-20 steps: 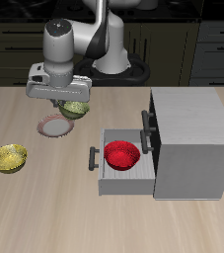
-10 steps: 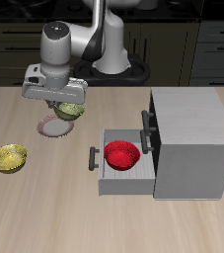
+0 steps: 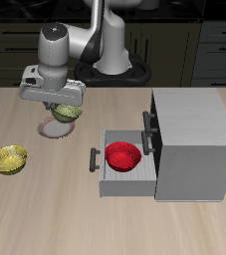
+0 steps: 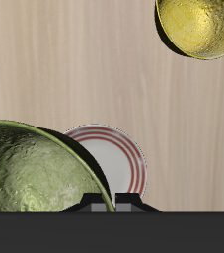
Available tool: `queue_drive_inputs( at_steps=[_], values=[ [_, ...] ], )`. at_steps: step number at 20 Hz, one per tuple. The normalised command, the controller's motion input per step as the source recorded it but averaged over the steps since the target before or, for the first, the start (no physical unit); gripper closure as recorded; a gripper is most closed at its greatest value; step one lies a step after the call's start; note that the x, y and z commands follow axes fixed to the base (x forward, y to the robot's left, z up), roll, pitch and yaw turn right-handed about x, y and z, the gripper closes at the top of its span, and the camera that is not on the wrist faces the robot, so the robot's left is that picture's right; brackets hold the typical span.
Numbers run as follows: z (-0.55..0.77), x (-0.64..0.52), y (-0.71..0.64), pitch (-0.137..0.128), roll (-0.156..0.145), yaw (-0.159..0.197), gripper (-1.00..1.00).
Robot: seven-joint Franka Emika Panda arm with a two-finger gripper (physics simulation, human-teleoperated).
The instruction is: Place the green bowl on the plate
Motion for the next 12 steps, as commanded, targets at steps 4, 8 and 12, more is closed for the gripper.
queue_drive_inputs(
  at_steps=[4, 8, 12],
  values=[
    [-0.13, 0.04, -0.17, 0.012, -0.023, -0.004, 1.00],
    [-0.16, 0.09, 0.05, 0.016, 0.016, 0.013, 1.00],
    [0.01, 0.10, 0.03, -0.014, 0.004, -0.008, 1.00]
  ],
)
